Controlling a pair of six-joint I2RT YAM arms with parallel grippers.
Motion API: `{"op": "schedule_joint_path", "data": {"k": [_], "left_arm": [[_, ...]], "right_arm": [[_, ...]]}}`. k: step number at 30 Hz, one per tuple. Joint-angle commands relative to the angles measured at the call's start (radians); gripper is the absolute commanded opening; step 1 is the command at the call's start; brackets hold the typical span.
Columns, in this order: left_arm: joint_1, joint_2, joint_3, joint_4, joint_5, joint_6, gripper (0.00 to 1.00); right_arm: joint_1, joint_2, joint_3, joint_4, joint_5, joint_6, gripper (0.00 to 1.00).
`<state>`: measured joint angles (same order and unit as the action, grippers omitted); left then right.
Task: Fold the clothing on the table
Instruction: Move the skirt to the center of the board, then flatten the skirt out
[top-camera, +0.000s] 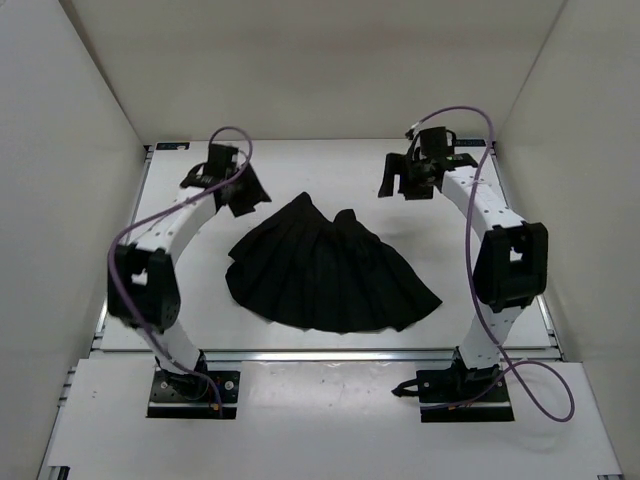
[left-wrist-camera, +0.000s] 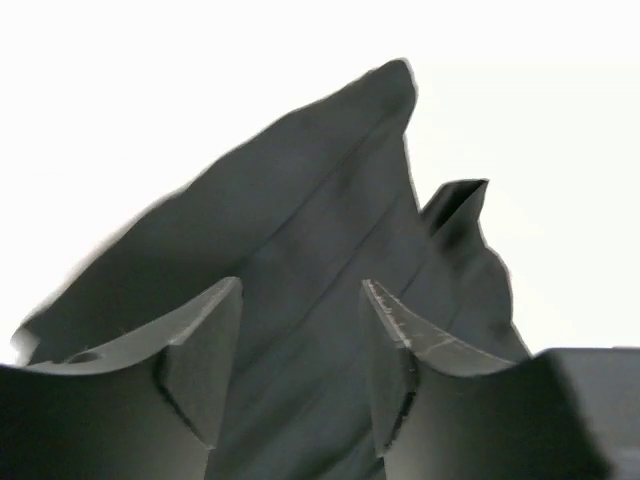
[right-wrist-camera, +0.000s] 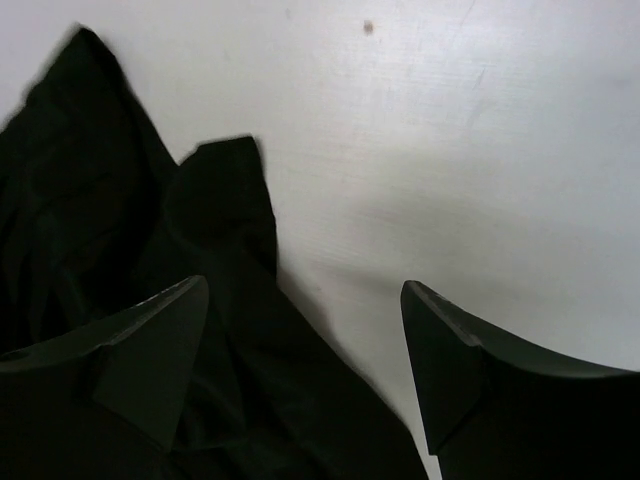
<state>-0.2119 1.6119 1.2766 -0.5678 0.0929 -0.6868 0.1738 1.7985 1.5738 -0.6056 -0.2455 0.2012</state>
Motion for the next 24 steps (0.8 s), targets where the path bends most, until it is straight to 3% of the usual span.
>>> {"op": "schedule_joint_path", "data": {"k": [1,3,6,12,16,18,19,20,21,22,23,24], "left_arm": [[-0.053,0.187,0.215,-0.006,-0.007,0.05,0.63],[-0.075,0.305,0.395,-0.047,-0.015,0.072,0.64],[-0.099,0.52,0.596,-0.122,-0.03,0.095,0.74],[-0.153,0.77,0.883,-0.26,-0.054,0.119,0.84],[-0.167,0.871,1.019,-0.346,-0.056,0.116,0.85],[-0.179,0.924,1.061,-0.394,-0.059,0.128,0.78],[-0.179,0.937,1.076,-0.403,-0.059,0.124,0.58],[-0.185,0.944,1.073,-0.409,-0.062,0.118,0.43],[-0.19,0.942,1.063,-0.409,-0.056,0.121,0.08],[-0.193,0.933,1.044,-0.418,-0.053,0.124,0.0],[-0.19,0.927,1.034,-0.408,-0.042,0.127,0.0],[-0.193,0.912,1.008,-0.406,-0.032,0.133,0.0]], "right_arm": [[0.012,0.038,0.009,-0.026,-0.018,0.033,0.75],[0.012,0.047,-0.026,-0.005,-0.044,0.078,0.74],[0.027,0.07,-0.078,0.027,-0.066,0.099,0.75],[0.085,0.113,-0.153,0.05,-0.07,0.132,0.83],[0.112,0.17,-0.138,0.041,-0.054,0.136,0.87],[0.124,0.217,-0.118,0.027,-0.046,0.118,0.86],[0.128,0.226,-0.115,0.026,-0.055,0.124,0.86],[0.128,0.24,-0.11,0.015,-0.067,0.124,0.72],[0.13,0.255,-0.089,0.007,-0.083,0.127,0.6],[0.127,0.271,-0.083,-0.008,-0.127,0.119,0.37],[0.125,0.274,-0.072,-0.006,-0.147,0.116,0.02],[0.124,0.263,-0.07,-0.02,-0.175,0.118,0.0]]}}
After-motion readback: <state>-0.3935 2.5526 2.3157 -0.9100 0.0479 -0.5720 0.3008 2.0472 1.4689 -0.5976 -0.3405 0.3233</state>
